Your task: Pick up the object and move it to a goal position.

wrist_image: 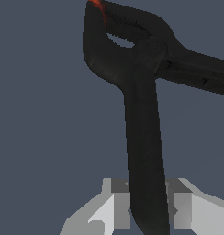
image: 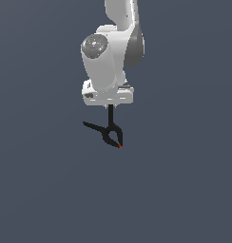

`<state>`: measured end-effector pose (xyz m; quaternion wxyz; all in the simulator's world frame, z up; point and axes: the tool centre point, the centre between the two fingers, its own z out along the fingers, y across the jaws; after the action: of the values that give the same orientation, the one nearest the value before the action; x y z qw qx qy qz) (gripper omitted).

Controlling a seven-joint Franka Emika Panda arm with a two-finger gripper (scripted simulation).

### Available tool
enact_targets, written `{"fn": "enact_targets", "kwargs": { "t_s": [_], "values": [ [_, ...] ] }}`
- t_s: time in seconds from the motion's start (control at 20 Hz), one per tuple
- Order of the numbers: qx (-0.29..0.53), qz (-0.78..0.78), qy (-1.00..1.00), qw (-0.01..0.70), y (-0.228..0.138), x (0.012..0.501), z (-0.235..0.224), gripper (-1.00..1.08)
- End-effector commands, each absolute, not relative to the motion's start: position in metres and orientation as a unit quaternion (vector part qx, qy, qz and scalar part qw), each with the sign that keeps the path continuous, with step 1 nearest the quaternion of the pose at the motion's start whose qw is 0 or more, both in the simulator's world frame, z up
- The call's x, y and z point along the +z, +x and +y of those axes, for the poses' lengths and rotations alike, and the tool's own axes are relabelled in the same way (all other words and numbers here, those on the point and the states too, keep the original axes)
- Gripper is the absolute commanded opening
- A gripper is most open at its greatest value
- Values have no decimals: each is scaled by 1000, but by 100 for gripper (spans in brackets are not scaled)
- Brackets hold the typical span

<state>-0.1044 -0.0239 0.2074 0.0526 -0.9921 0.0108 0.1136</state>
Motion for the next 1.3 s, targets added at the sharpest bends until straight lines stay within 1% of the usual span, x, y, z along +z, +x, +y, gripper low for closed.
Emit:
{"fn": "enact_targets", "kwargs": {
  "t_s": [0.0,0.3,0.6,0.95,1.25],
  "values": [
    [112,11,-992,52,-96,234,-19,-100],
    [112,11,-992,53,-75,291,-8,-100],
    [112,11,-992,53,-59,332,0,-100],
    [112,11,-992,53,-48,358,5,-100],
    [112,11,-992,53,-45,364,6,-100]
  ]
}}
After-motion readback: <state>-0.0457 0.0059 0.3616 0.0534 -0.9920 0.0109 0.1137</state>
